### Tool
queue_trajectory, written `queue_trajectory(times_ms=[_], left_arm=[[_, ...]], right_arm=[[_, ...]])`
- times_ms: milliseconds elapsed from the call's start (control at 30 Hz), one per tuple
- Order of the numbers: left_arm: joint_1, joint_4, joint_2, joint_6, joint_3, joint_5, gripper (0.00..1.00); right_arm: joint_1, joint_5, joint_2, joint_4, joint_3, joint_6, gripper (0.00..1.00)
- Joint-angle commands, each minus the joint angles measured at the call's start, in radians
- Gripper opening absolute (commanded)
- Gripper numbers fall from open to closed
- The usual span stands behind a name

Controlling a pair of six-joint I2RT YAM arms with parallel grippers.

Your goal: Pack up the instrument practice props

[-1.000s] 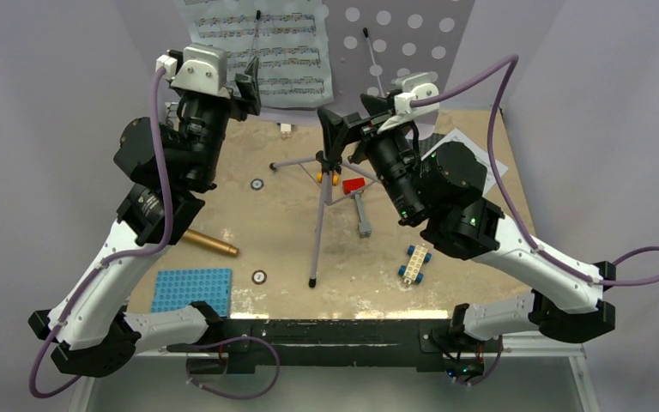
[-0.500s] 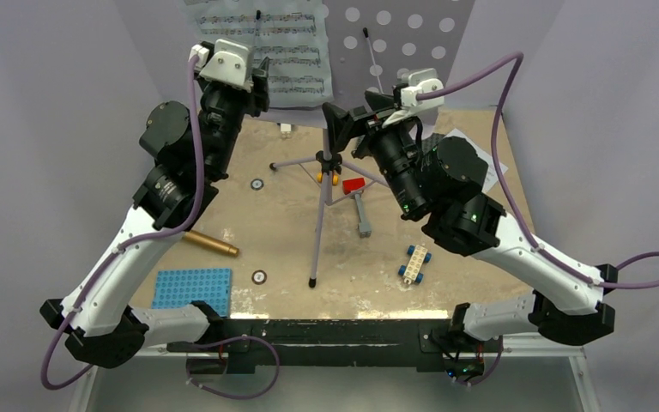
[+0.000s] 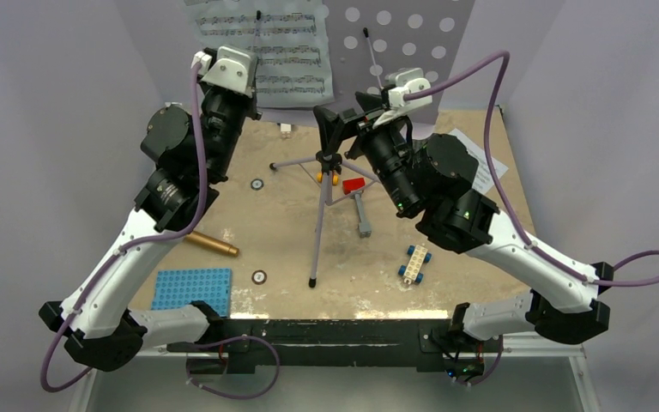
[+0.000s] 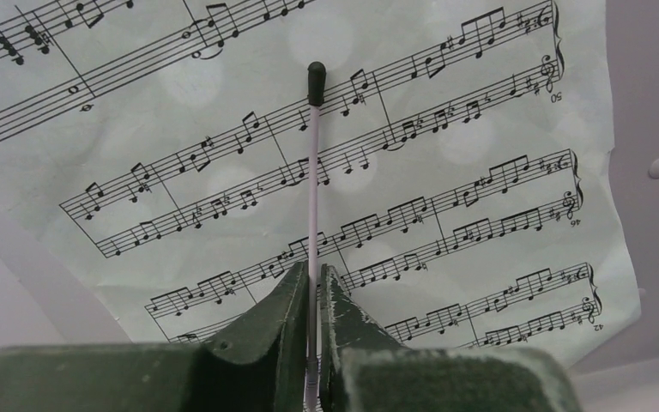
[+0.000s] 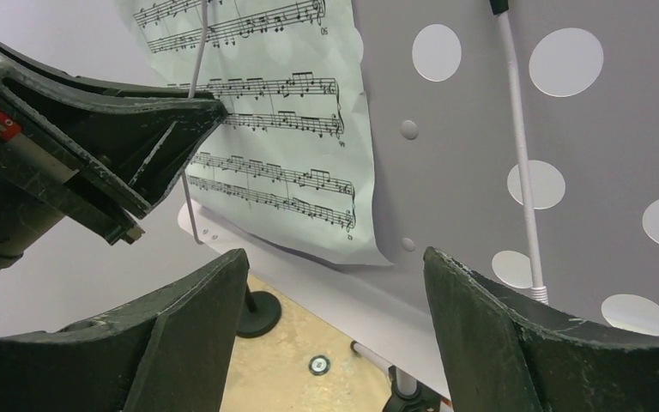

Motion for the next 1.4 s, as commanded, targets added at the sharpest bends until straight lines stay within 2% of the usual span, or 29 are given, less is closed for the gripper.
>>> queue_trajectory(times_ms=[0, 100, 633, 1100, 1367], left_arm=[[0.006, 0.052, -0.036, 0.008, -0.019, 0.053, 0.08], [0.005, 0.067, -0.054, 0.007, -0.043, 0.069, 0.00], [0.005, 0.119, -0.123, -0.010, -0.125, 0.136, 0.00], [0.005, 0.141, -0.181, -0.013, -0.167, 0.198, 0.00], [0.004, 0.158, -0.196, 0.005, -0.192, 0.220, 0.00]], right_arm=[[-0.005, -0.034, -0.009, 0.019, 0.022, 0.002, 0.80], [-0.010, -0.041, -0.008, 0.018, 0.034, -0.001, 0.80], [-0.077, -0.109, -0.046, 0.005, 0.026, 0.035, 0.83], [-0.103, -0.191, -0.005, 0.040, 0.055, 0.004, 0.84], [-0.152, -0.296, 0.021, 0.037, 0.075, 0.034, 0.84]])
